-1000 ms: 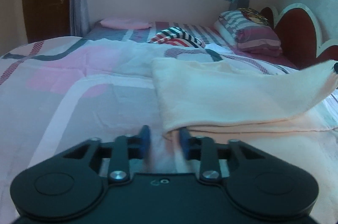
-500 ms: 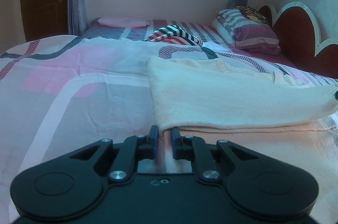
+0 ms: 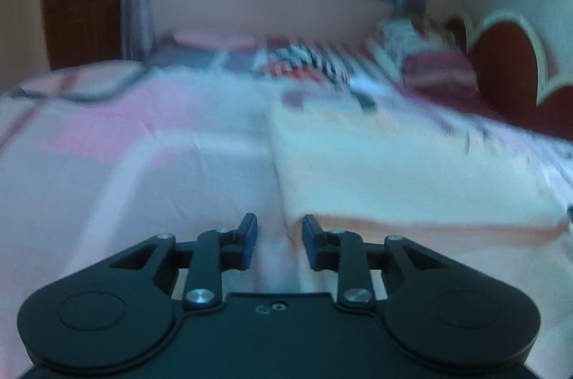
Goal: Fold small clothes
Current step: 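Fold the hem toward the collar with the right tool and release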
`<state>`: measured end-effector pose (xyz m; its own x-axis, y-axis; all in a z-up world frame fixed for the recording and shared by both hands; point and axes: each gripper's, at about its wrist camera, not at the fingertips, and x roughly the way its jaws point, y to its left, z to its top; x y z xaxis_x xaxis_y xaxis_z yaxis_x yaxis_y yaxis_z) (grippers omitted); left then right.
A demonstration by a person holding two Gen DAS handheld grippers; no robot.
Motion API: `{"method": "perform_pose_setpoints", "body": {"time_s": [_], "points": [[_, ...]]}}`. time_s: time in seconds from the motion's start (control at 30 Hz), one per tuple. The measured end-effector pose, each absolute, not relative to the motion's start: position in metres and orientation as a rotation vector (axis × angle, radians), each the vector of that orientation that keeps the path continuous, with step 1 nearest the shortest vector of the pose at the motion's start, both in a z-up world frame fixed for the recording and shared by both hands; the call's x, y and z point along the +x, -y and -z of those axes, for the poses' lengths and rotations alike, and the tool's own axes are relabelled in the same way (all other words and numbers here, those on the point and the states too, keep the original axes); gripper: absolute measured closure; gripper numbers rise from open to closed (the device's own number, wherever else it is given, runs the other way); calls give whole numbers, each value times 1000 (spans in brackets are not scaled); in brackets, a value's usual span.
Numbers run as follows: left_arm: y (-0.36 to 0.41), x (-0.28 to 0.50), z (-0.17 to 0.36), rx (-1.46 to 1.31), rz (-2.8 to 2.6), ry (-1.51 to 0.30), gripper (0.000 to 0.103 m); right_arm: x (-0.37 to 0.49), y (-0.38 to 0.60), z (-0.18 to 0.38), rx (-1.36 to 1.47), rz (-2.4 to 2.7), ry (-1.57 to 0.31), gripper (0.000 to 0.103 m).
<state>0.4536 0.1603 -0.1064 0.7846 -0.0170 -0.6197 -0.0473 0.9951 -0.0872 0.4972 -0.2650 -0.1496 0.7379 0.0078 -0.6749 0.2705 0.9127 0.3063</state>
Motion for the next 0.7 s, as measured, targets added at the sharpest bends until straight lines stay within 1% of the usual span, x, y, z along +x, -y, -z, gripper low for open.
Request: {"method": "perform_pose_setpoints", "body": {"time_s": [0.07, 0.1, 0.23, 0.3, 0.33, 0.37, 0.43, 0.5, 0.7], "points": [[-149, 455, 96, -75, 6, -640, 78, 487, 265, 142, 450, 80, -669, 89], [-138, 460, 95, -63, 36, -636, 78, 487, 255, 138, 426, 38, -660, 89], [-100, 487, 115, -24, 107, -699, 75, 500, 181, 139, 276, -162, -692, 89], [-108, 488, 124, -66, 118, -699, 76, 509, 166, 153, 184, -134, -761, 90], [-115, 489, 121, -93, 125, -708, 80, 509, 174, 157, 216, -130, -750, 90], [-123, 489, 115, -98, 117, -699, 81, 510, 186, 155, 272, -115, -760, 89], [-132, 498, 105, -107, 98, -657, 79, 514, 202, 147, 313, -78, -718, 89], [-136, 520, 102, -129, 102, -658, 79, 528, 203, 142, 351, -98, -695, 89], [-126, 572, 108, -82, 49, -628, 80, 575, 134, 142, 281, -279, -679, 89]]}}
